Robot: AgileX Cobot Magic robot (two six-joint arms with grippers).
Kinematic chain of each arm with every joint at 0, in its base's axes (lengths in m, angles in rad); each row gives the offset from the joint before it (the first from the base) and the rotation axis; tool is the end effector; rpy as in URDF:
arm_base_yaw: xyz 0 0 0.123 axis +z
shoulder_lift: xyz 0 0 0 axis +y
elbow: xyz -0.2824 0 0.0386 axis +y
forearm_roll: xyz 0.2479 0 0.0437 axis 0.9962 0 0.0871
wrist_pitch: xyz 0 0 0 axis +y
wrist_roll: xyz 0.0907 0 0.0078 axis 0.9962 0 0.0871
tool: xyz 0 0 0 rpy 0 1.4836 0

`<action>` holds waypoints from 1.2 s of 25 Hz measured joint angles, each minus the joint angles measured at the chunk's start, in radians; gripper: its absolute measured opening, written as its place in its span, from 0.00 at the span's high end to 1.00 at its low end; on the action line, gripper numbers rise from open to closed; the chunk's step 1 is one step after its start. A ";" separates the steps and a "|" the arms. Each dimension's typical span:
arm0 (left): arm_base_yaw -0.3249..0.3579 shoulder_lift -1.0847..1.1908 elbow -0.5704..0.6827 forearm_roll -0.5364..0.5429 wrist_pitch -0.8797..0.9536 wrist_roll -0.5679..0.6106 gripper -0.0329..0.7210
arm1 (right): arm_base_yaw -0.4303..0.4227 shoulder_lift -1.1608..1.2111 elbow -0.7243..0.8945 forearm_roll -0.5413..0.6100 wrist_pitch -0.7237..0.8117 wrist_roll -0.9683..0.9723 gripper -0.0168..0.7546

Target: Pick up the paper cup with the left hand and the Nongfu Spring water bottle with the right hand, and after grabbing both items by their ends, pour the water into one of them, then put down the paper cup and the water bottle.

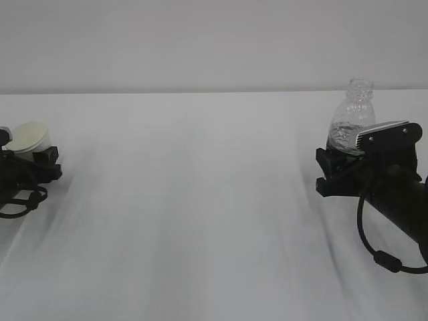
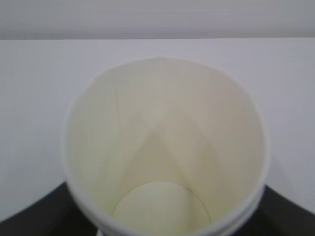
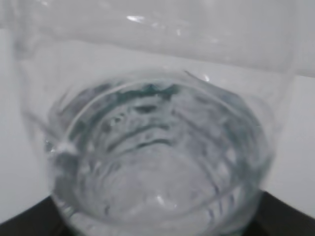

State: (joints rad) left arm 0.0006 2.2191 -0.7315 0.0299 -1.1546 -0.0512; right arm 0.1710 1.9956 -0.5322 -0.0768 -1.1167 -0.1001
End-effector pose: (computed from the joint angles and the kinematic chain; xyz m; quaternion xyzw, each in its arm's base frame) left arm 0.3537 -0.0023 0.0591 -0.0072 0.7884 -0.0226 0.6146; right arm 0.3037 0.0588 0.0991 -0.1411 0.7802 0.0387 0.6082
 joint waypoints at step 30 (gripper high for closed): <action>0.000 -0.006 0.000 0.331 -0.001 -0.002 0.37 | 0.000 0.000 0.000 0.000 0.000 0.000 0.41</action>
State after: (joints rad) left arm 0.0006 2.2131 -0.7315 0.3613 -1.1561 -0.0534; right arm 0.1710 1.9956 -0.5322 -0.0768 -1.1167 -0.1001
